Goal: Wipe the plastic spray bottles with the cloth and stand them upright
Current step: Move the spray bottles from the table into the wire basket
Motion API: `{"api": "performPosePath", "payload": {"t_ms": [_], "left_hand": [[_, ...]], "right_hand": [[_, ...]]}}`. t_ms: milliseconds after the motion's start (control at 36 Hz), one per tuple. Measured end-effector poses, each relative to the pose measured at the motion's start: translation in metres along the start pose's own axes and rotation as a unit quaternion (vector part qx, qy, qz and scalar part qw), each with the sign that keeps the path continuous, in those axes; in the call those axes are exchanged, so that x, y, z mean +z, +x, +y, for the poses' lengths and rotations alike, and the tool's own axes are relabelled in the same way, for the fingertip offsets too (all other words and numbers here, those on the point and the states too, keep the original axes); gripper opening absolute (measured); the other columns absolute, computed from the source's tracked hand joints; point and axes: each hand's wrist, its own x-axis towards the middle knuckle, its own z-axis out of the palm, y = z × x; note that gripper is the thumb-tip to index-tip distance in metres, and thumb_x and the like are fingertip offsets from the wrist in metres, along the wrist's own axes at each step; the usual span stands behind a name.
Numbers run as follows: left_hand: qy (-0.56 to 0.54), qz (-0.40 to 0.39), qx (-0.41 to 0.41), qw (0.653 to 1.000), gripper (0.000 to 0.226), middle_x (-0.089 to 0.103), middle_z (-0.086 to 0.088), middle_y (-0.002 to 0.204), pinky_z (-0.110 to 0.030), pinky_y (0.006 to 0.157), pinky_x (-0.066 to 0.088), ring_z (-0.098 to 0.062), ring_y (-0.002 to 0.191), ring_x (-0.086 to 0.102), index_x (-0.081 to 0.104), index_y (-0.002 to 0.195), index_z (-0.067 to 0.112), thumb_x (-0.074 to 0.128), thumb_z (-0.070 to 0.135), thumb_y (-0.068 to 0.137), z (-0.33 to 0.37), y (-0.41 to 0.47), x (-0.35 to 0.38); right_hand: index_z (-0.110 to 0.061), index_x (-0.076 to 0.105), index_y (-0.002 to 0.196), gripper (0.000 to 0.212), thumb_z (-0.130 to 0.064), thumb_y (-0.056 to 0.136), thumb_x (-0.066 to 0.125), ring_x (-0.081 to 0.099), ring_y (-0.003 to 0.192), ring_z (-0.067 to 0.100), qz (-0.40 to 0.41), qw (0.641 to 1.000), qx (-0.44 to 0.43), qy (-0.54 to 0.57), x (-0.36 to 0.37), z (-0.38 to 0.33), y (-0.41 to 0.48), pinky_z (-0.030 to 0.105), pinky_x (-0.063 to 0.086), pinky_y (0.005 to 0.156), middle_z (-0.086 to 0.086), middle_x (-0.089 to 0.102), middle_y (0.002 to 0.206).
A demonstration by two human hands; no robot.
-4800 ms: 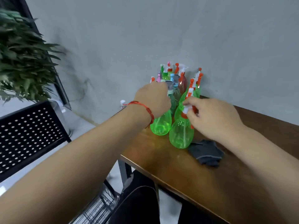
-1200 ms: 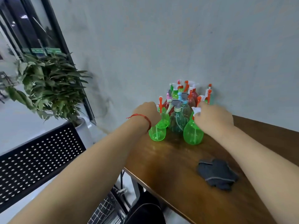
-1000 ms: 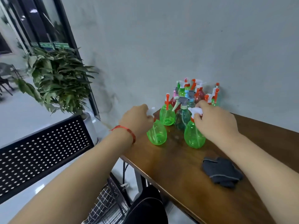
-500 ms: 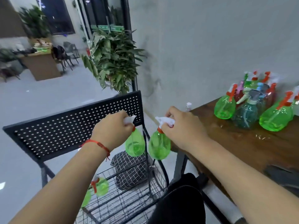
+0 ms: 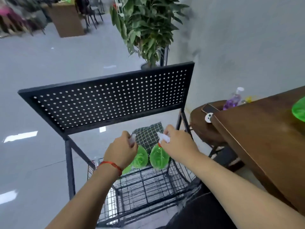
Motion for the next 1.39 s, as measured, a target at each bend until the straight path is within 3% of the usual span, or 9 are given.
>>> {"api": "performPosePath", "payload": {"t_ms": [250, 333, 444, 583, 750, 889, 1028, 1250, 1389], "left_hand": [[0.017, -0.057, -0.042, 0.997, 0.016, 0.066, -0.006, 0.086, -0.042, 0.068, 0.058, -0.033, 0.077, 0.067, 0.039, 0.113, 0.017, 0.045, 0.032, 0.108, -0.017, 0.023, 0.075], [0.014, -0.062, -0.072, 0.995, 0.015, 0.069, -0.006, 0.085, -0.051, 0.077, 0.061, -0.038, 0.082, 0.069, 0.033, 0.112, 0.020, 0.043, 0.031, 0.106, -0.023, 0.029, 0.093], [0.020, -0.073, -0.088, 0.993, 0.016, 0.074, -0.006, 0.086, -0.052, 0.102, 0.053, -0.036, 0.087, 0.073, 0.035, 0.118, 0.014, 0.040, 0.023, 0.107, -0.024, 0.036, 0.109], [0.035, -0.068, -0.098, 0.992, 0.019, 0.048, 0.010, 0.065, -0.047, 0.104, 0.047, -0.027, 0.073, 0.062, 0.034, 0.121, 0.010, 0.042, 0.021, 0.108, -0.027, 0.039, 0.122], [0.014, -0.078, -0.117, 0.990, 0.031, 0.063, 0.001, 0.080, -0.033, 0.076, 0.039, -0.027, 0.076, 0.067, 0.035, 0.127, 0.011, 0.051, 0.026, 0.106, -0.022, 0.037, 0.121], [0.003, -0.079, -0.134, 0.988, 0.037, 0.071, 0.000, 0.081, -0.039, 0.107, 0.045, -0.029, 0.091, 0.072, 0.036, 0.122, 0.020, 0.053, 0.046, 0.102, -0.017, 0.029, 0.109], [0.016, -0.055, -0.102, 0.993, 0.040, 0.056, 0.010, 0.076, -0.036, 0.070, 0.051, -0.024, 0.076, 0.064, 0.035, 0.120, 0.026, 0.055, 0.054, 0.100, -0.015, 0.020, 0.090], [0.050, -0.022, -0.006, 0.998, 0.043, 0.065, 0.012, 0.091, -0.039, 0.075, 0.059, -0.019, 0.079, 0.066, 0.039, 0.130, 0.030, 0.056, 0.057, 0.101, 0.027, 0.002, 0.053], [0.066, -0.007, 0.083, 0.994, 0.041, 0.067, 0.009, 0.098, -0.042, 0.073, 0.064, -0.017, 0.081, 0.069, 0.043, 0.129, 0.029, 0.055, 0.057, 0.103, 0.077, -0.013, 0.042]], "right_hand": [[-0.024, 0.054, 0.115, 0.019, -0.031, 0.100, 0.062, 0.061, 0.073, 0.021, -0.050, 0.996, 0.072, 0.031, 0.077, 0.027, 0.030, 0.031, 0.044, 0.059, -0.002, 0.066, 0.091], [-0.025, 0.055, 0.116, 0.020, -0.031, 0.100, 0.064, 0.065, 0.072, 0.017, -0.065, 0.990, 0.108, 0.069, 0.095, 0.032, 0.035, 0.029, 0.046, 0.052, -0.003, 0.068, 0.090], [-0.024, 0.058, 0.117, 0.018, -0.030, 0.101, 0.065, 0.067, 0.072, 0.017, -0.086, 0.979, 0.140, 0.120, 0.112, 0.040, 0.041, 0.040, 0.060, 0.060, -0.003, 0.066, 0.088], [-0.023, 0.060, 0.121, 0.020, -0.029, 0.103, 0.066, 0.062, 0.068, 0.009, -0.100, 0.970, 0.147, 0.166, 0.122, 0.046, 0.046, 0.023, 0.041, 0.051, -0.008, 0.065, 0.091], [-0.024, 0.061, 0.120, 0.024, -0.035, 0.100, 0.070, 0.064, 0.071, 0.007, -0.123, 0.966, 0.148, 0.175, 0.125, 0.047, 0.050, 0.026, 0.043, 0.056, -0.012, 0.066, 0.090], [-0.025, 0.056, 0.131, 0.045, -0.048, 0.096, 0.071, 0.067, 0.085, 0.010, -0.138, 0.966, 0.146, 0.161, 0.115, 0.046, 0.045, 0.033, 0.056, 0.072, -0.010, 0.068, 0.105], [-0.026, 0.051, 0.143, 0.059, -0.054, 0.094, 0.071, 0.063, 0.097, 0.012, -0.127, 0.973, 0.129, 0.145, 0.089, 0.045, 0.032, 0.033, 0.054, 0.080, -0.012, 0.061, 0.113], [-0.029, 0.048, 0.149, 0.054, -0.041, 0.100, 0.069, 0.061, 0.100, 0.011, -0.086, 0.979, 0.106, 0.151, 0.034, 0.044, -0.003, 0.021, 0.047, 0.074, -0.007, 0.063, 0.135], [-0.029, 0.052, 0.146, 0.047, -0.038, 0.101, 0.065, 0.063, 0.109, 0.015, -0.044, 0.982, 0.091, 0.161, -0.017, 0.047, -0.035, 0.037, 0.053, 0.097, -0.009, 0.067, 0.129]]}}
